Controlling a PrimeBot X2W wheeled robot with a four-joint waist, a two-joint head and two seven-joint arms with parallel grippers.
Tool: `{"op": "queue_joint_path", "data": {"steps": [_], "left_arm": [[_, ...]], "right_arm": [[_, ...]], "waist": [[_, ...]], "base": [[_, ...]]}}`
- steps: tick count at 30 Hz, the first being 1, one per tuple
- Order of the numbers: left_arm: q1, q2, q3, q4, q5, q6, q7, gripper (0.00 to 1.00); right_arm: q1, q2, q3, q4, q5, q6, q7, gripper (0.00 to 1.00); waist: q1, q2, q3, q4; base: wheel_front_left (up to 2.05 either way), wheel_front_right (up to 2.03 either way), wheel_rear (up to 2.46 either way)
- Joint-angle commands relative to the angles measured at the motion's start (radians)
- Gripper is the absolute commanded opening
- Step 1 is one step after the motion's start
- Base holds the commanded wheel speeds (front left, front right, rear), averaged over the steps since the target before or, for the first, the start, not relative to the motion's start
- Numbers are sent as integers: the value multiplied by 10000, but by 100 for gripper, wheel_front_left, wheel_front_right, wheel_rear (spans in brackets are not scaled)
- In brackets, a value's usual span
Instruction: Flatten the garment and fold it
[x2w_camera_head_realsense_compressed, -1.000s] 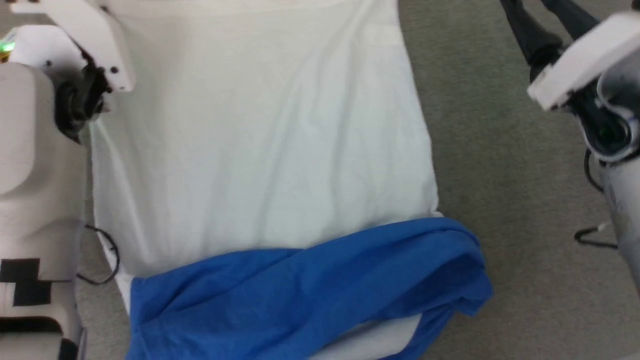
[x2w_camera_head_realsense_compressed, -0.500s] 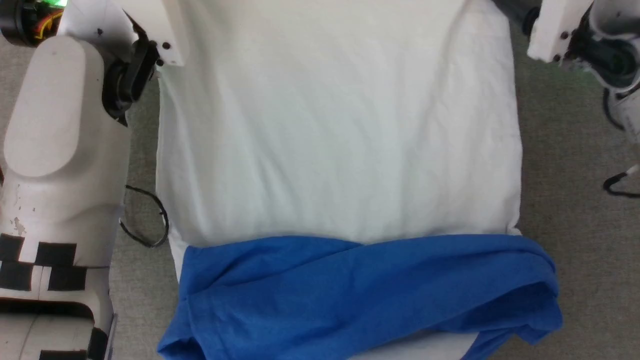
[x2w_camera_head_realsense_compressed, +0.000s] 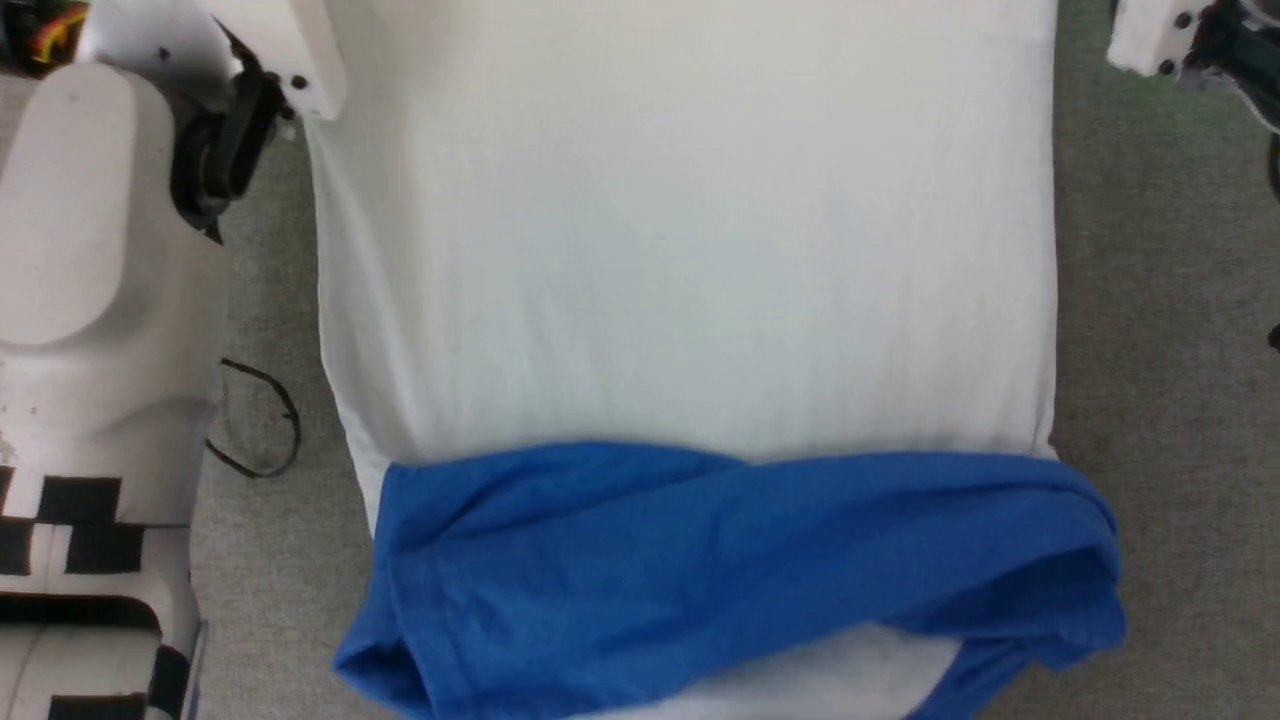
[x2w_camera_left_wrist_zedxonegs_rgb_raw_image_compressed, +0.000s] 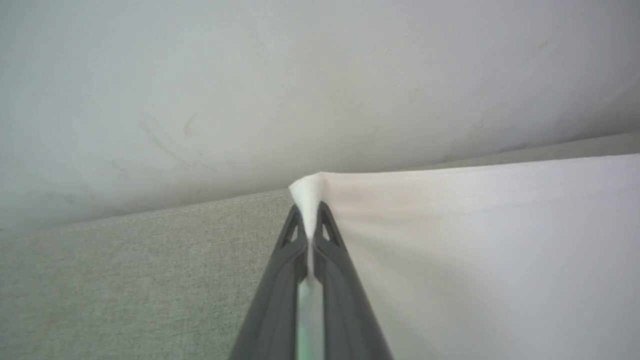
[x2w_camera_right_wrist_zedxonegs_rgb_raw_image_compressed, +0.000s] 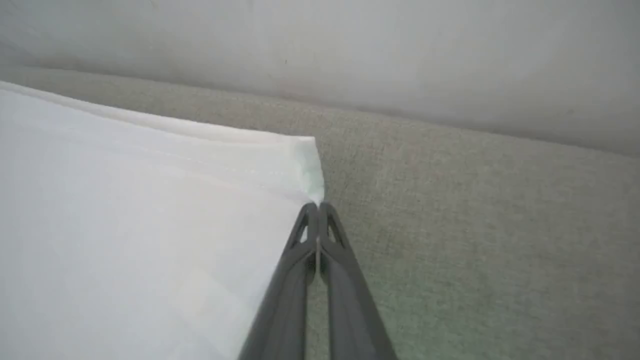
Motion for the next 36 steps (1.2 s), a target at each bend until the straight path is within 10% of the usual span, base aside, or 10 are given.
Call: {"op": "queue_joint_path", "data": {"steps": [1, 16, 28, 36], "left_arm": [[-228, 133, 87, 14, 55, 34, -199, 0], [4218, 708, 1758, -2339, -1180, 701, -1876, 0], [11161, -74, 2523, -6459, -1737, 2221, -1596, 0], [13169, -516, 2216, -7164, -1774, 2718, -1151, 0]], "right_arm": [[-68, -197, -60, 64, -144, -23, -355, 0], [3094, -1125, 1233, -2716, -455, -23, -3824, 0], [8384, -1766, 80, -5945, -988, -23, -3304, 0], [11838, -944, -1989, -7278, -1782, -23, -2333, 0]], "waist": [[-1, 0, -259, -78], [-1, 0, -3239, -666], [-1, 0, -4521, -955], [-1, 0, -4956, -913]], "base": [[0, 0, 0], [0, 0, 0], [0, 0, 0], [0, 0, 0]]}}
